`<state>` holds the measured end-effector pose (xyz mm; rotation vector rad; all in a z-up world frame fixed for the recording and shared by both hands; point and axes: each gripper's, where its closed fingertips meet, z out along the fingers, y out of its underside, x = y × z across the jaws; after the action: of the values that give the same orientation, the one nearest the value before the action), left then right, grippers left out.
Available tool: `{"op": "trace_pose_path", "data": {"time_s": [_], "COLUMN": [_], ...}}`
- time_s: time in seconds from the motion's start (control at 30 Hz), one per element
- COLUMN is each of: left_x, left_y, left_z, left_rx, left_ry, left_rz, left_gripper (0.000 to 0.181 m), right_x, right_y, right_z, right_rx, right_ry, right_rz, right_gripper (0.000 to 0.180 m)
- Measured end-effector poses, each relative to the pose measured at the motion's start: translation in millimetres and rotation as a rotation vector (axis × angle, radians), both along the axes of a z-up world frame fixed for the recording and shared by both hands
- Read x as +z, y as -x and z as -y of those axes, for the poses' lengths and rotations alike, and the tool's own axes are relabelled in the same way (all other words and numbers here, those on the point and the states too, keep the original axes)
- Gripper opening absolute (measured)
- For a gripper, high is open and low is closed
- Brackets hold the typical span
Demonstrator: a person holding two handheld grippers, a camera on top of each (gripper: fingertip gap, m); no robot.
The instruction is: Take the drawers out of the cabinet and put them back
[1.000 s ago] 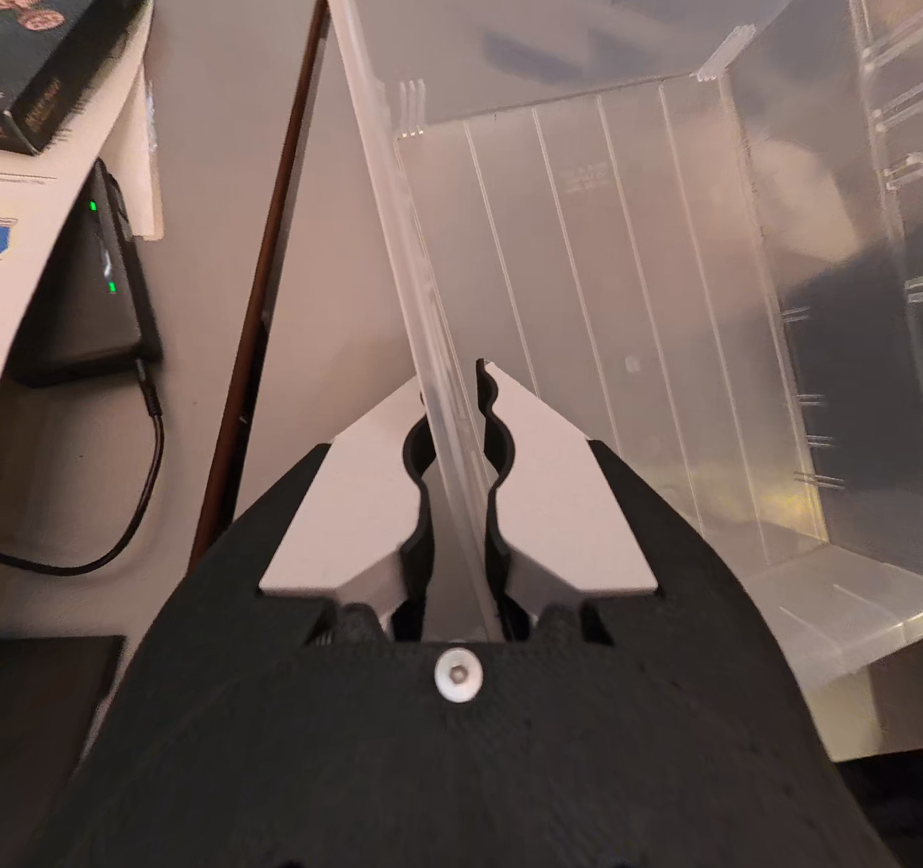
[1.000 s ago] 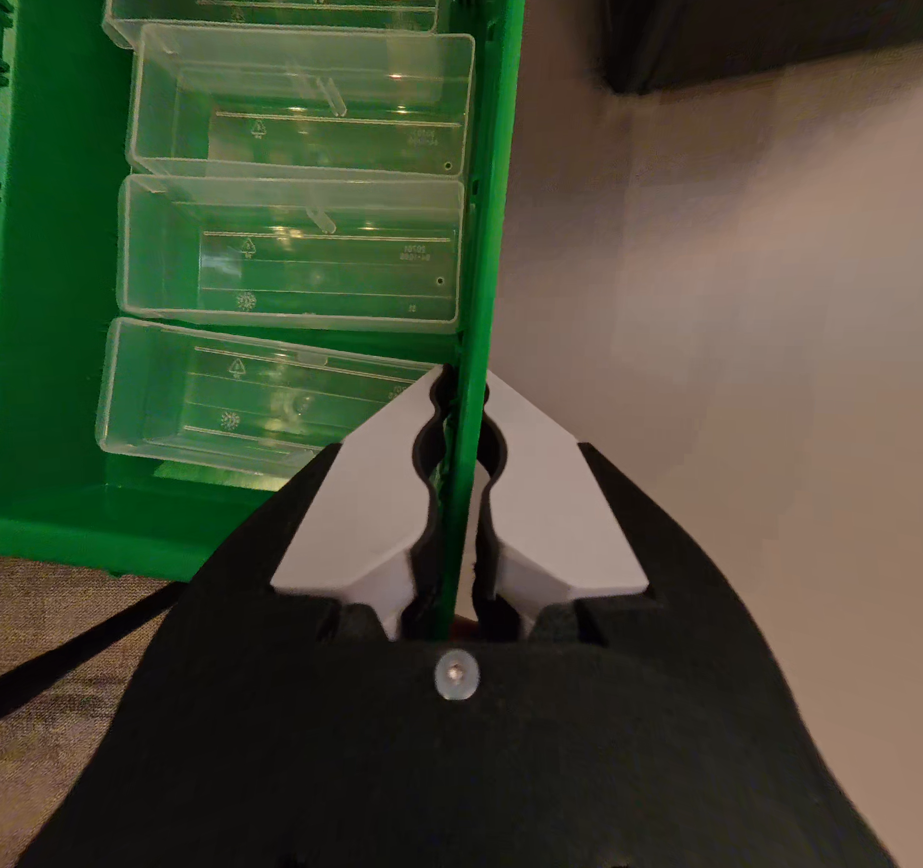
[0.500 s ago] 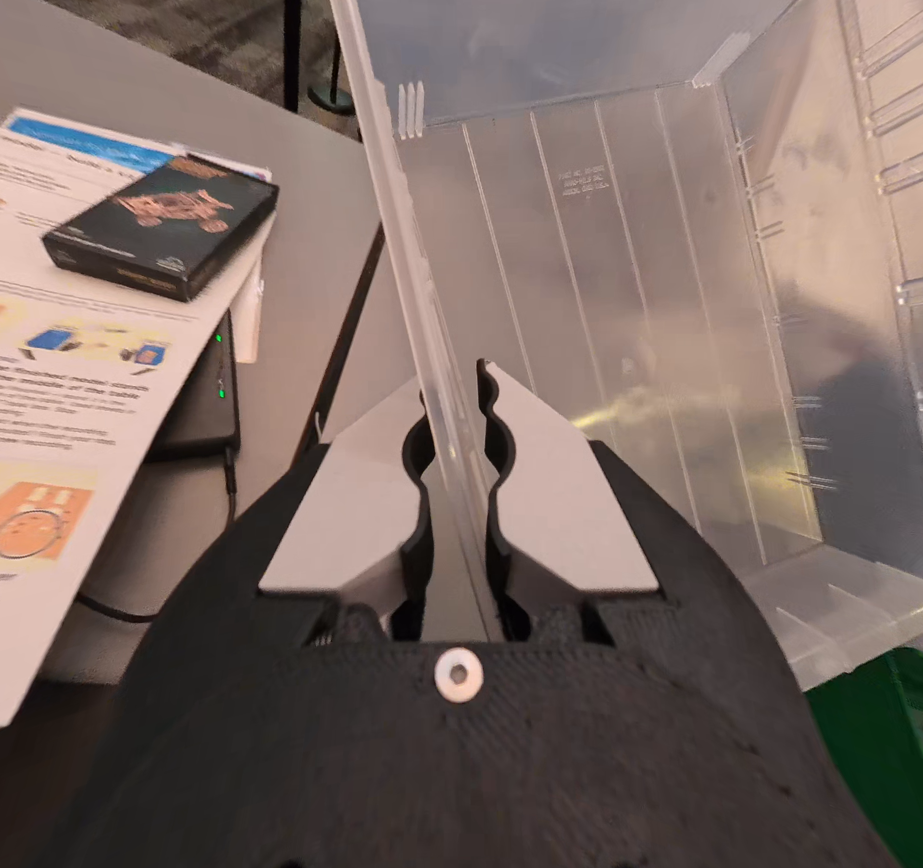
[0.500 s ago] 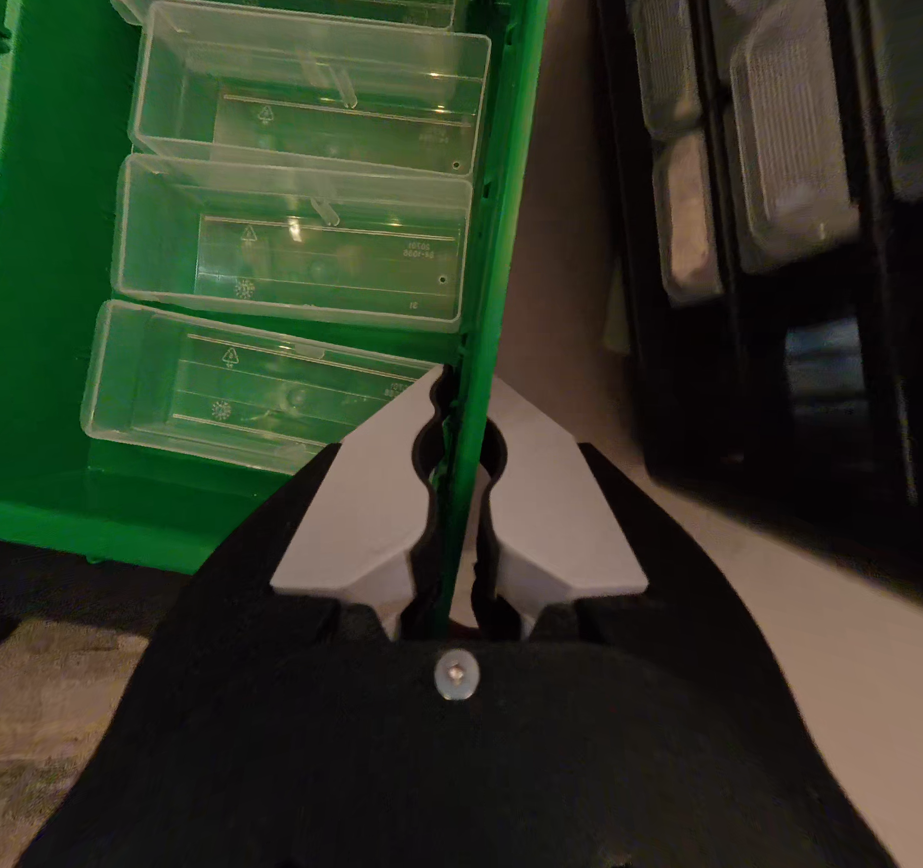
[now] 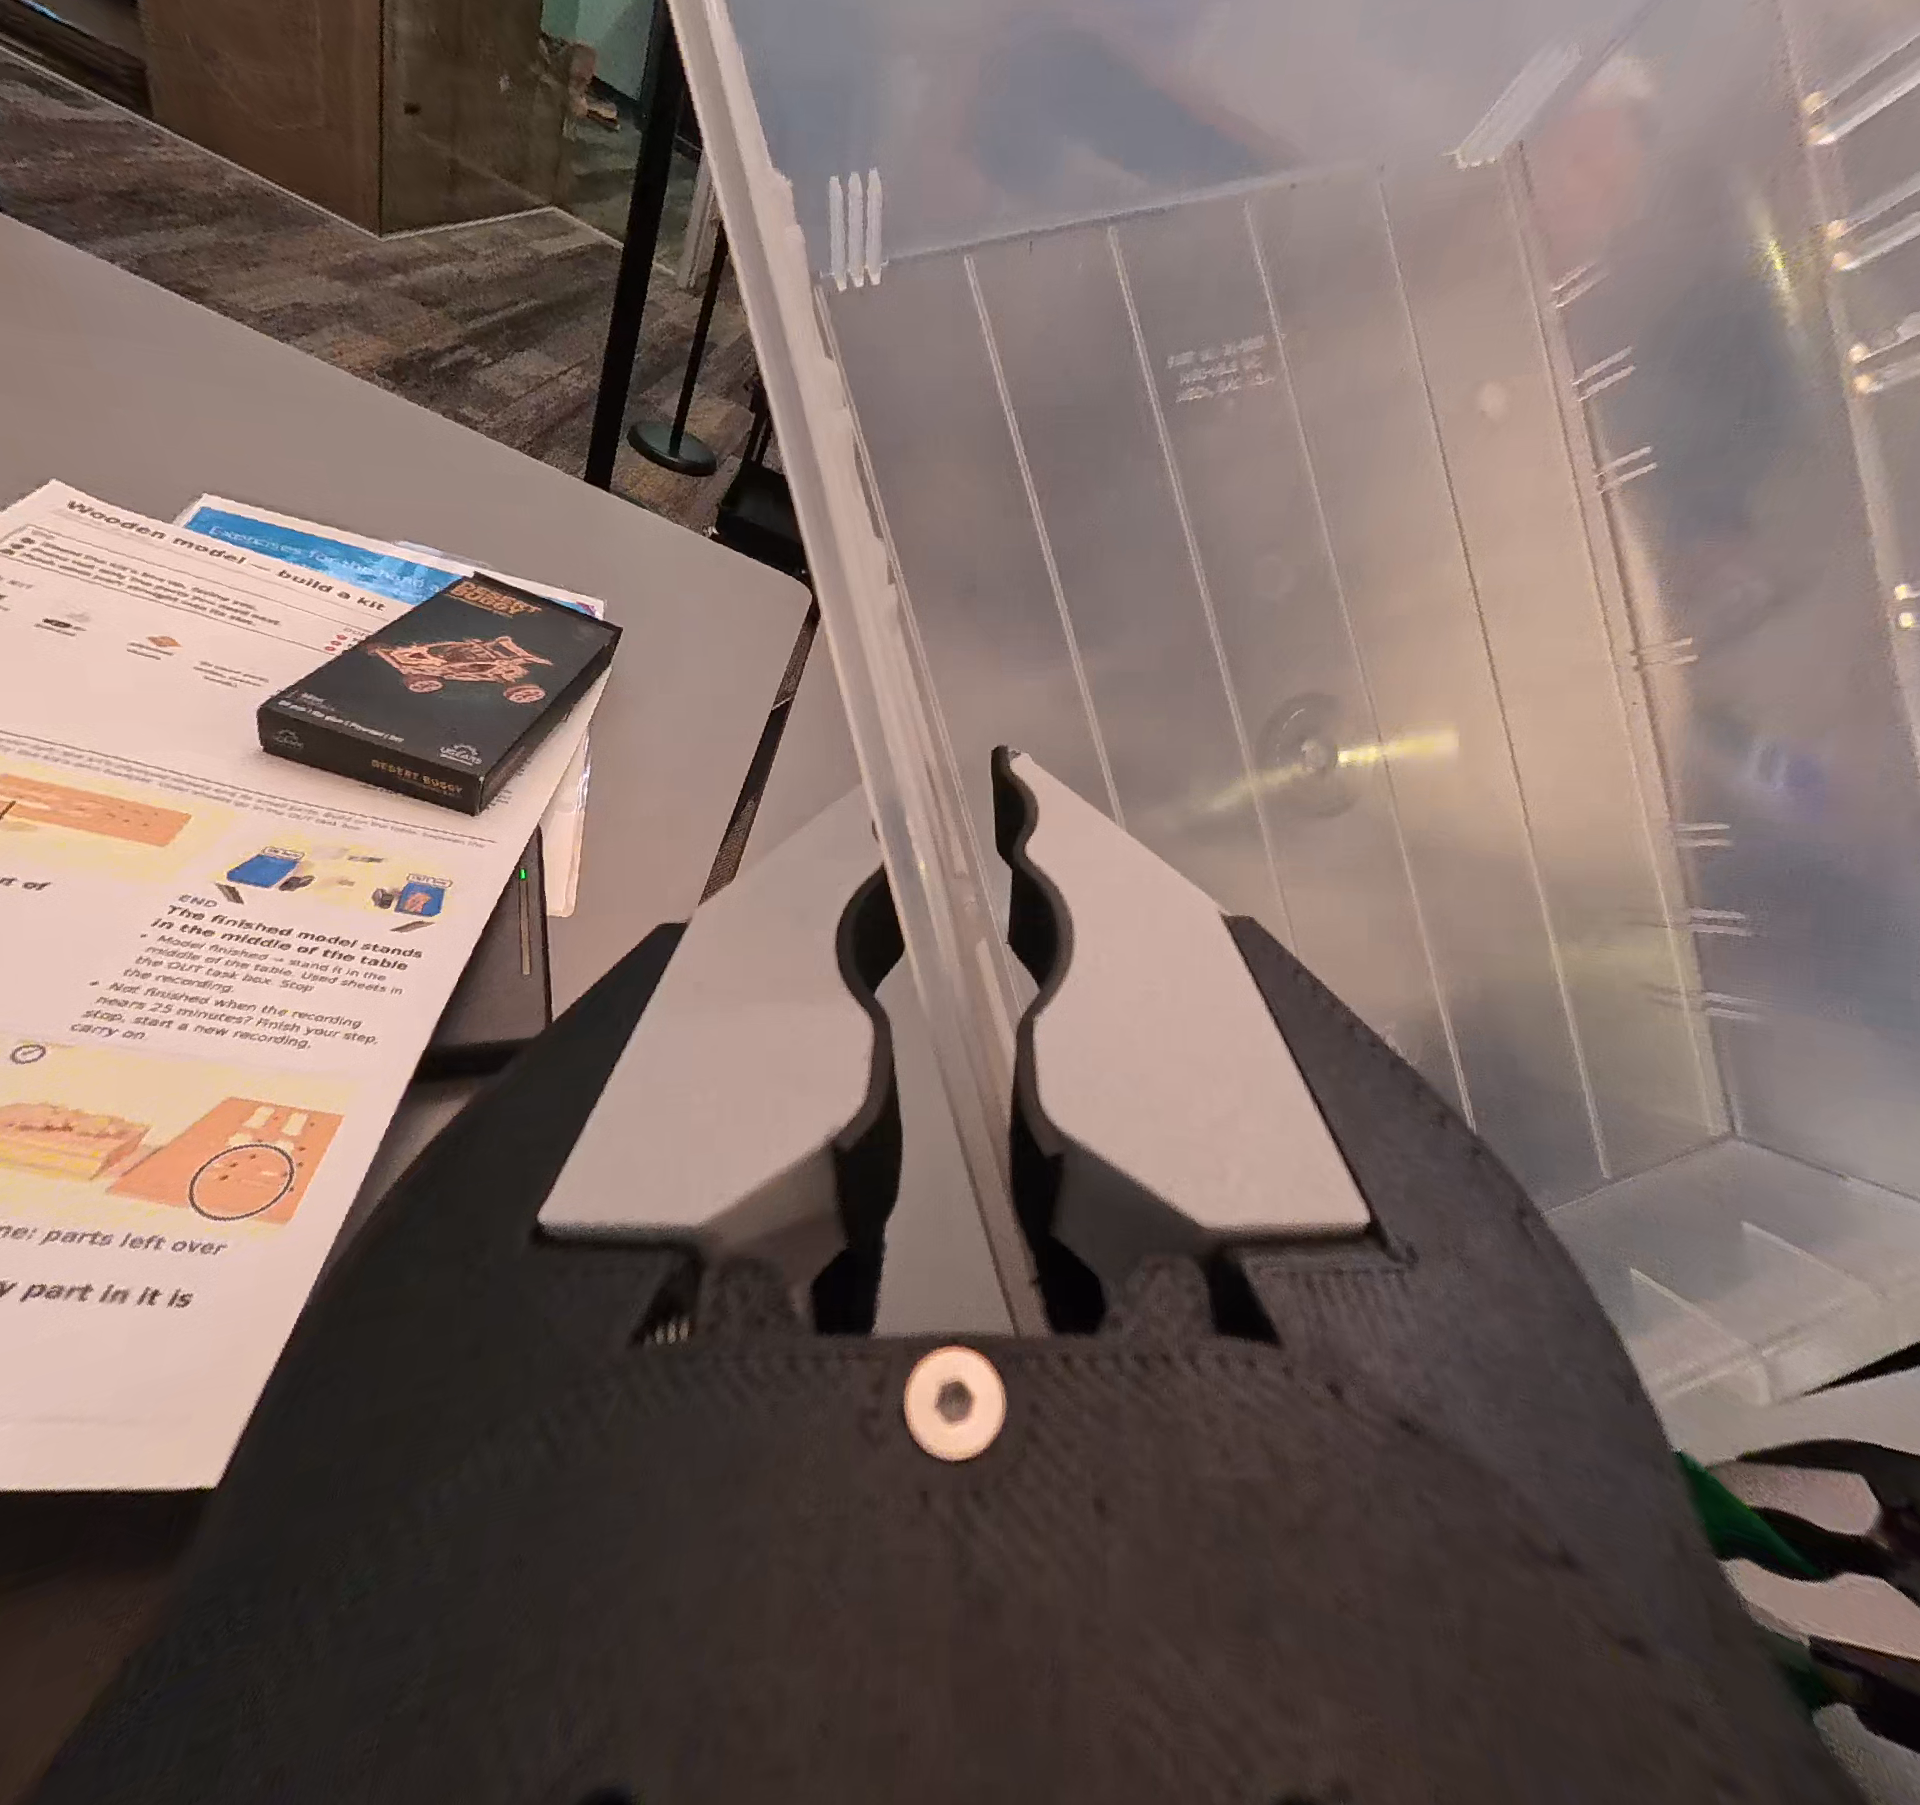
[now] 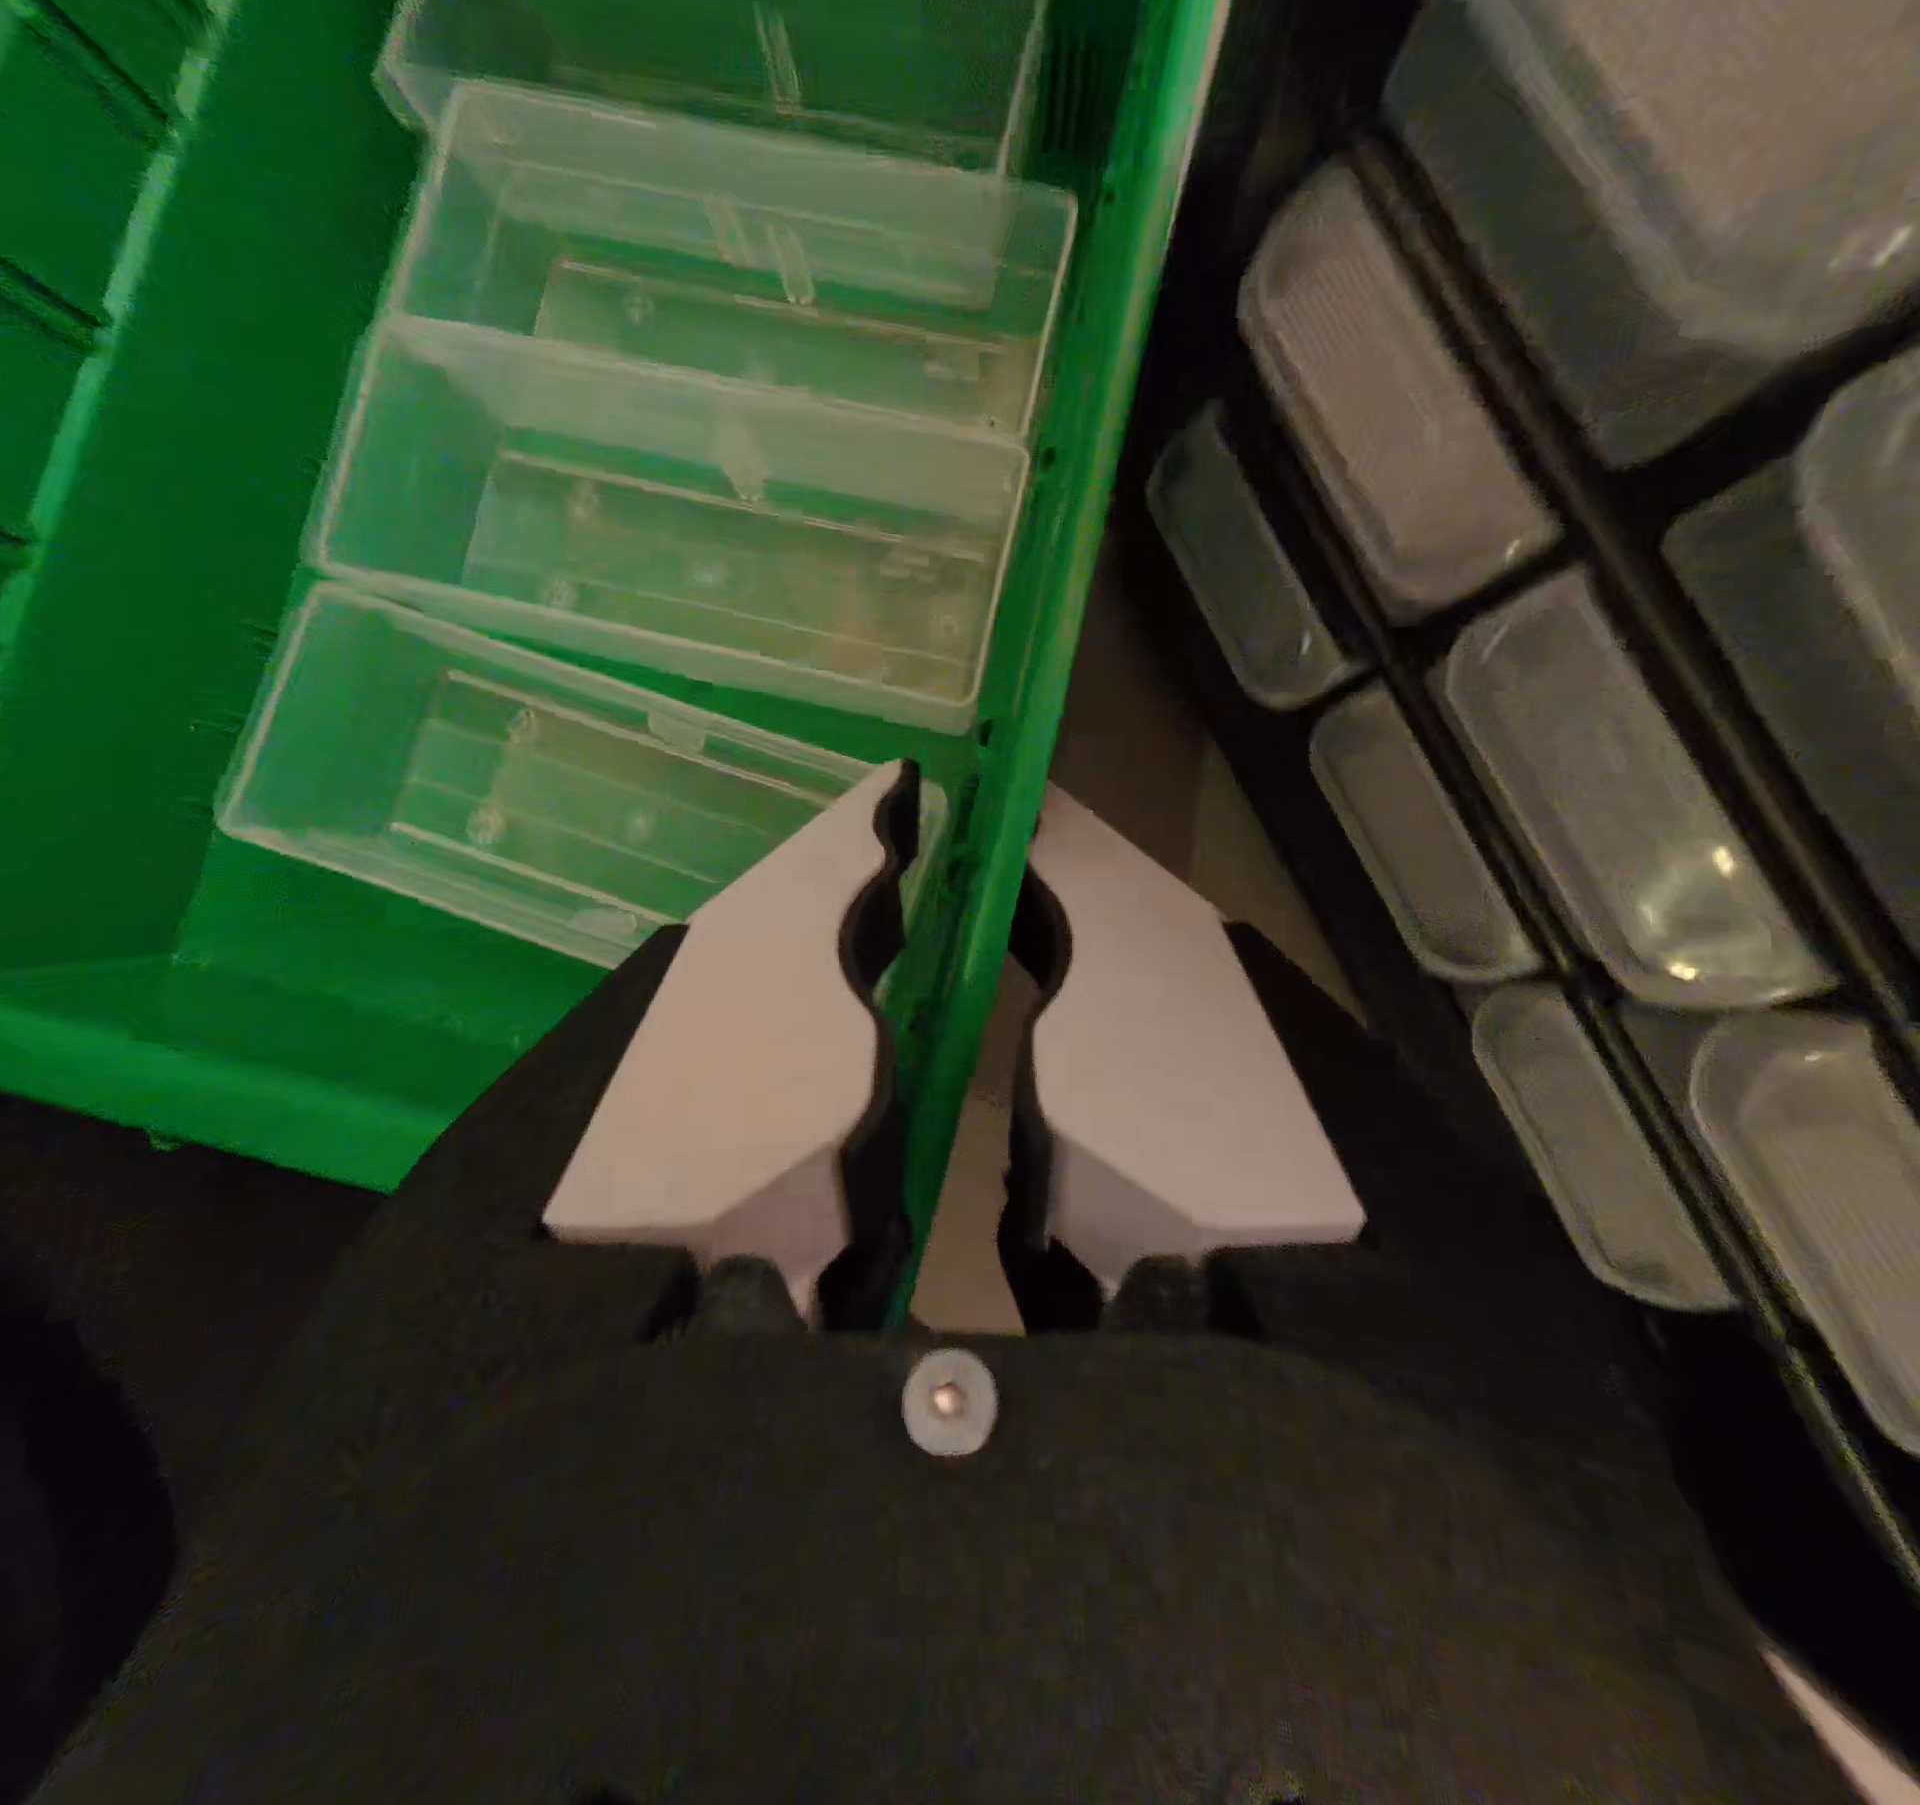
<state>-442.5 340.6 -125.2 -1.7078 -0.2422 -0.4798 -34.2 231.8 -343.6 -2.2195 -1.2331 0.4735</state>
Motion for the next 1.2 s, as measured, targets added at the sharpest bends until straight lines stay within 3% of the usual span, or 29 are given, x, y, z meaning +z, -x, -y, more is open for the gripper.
{"op": "trace_pose_path", "data": {"time_s": [0.1, 0.13, 0.2, 0.23, 0.27, 0.37, 0.47, 0.6, 0.63, 0.67, 0.93, 1.2], "left_x": [2.2, 3.9, 8.4, 10.7, 12.8, 16.8, 17.0, 20.0, 22.3, 26.6, 63.4, 67.5], "left_y": [2.7, 3.7, 4.4, 3.7, 2.3, -4.3, -10.6, -18.6, -21.3, -25.3, -57.0, -84.3], "left_z": [3.1, 4.2, 6.1, 6.6, 6.8, 5.4, 4.5, 3.7, 4.2, 5.1, 13.2, 7.9], "left_rx": [0.004, 0.006, 0.005, 0.002, -0.004, -0.024, -0.04, -0.058, -0.065, -0.075, -0.152, -0.199], "left_ry": [-0.001, -0.004, -0.013, -0.018, -0.025, -0.036, -0.033, -0.036, -0.042, -0.054, -0.141, -0.151], "left_rz": [0.0, -0.003, -0.003, 0.0, 0.005, 0.017, 0.017, 0.017, 0.026, 0.041, 0.058, 0.053], "left_gripper": [0.012, 0.012, 0.012, 0.012, 0.012, 0.012, 0.012, 0.012, 0.013, 0.014, 0.012, 0.012], "right_x": [25.9, 35.8, 52.9, 55.9, 56.6, 60.0, 48.6, -7.3, -12.2, -13.8, -13.6, -13.6], "right_y": [5.4, 4.4, 3.8, 0.5, -3.1, -9.1, 2.2, 7.1, 15.7, 28.6, 141.5, 240.6], "right_z": [-4.2, 1.8, 31.8, 48.4, 62.7, 78.5, 115.6, 119.9, 124.7, 125.4, 68.6, -15.2], "right_rx": [-0.001, 0.037, 0.224, 0.333, 0.429, 0.534, 0.741, 0.853, 0.862, 0.829, 0.567, 0.334], "right_ry": [-0.076, -0.089, -0.139, -0.191, -0.257, -0.47, -0.477, -0.336, -0.281, -0.242, -0.228, -0.277], "right_rz": [-0.082, -0.099, -0.108, -0.072, -0.025, 0.109, 0.123, 0.311, 0.294, 0.266, 0.155, 0.185], "right_gripper": [0.065, 0.069, 0.072, 0.058, 0.056, 0.054, 0.05, 0.044, 0.027, 0.022, 0.021, 0.022]}}
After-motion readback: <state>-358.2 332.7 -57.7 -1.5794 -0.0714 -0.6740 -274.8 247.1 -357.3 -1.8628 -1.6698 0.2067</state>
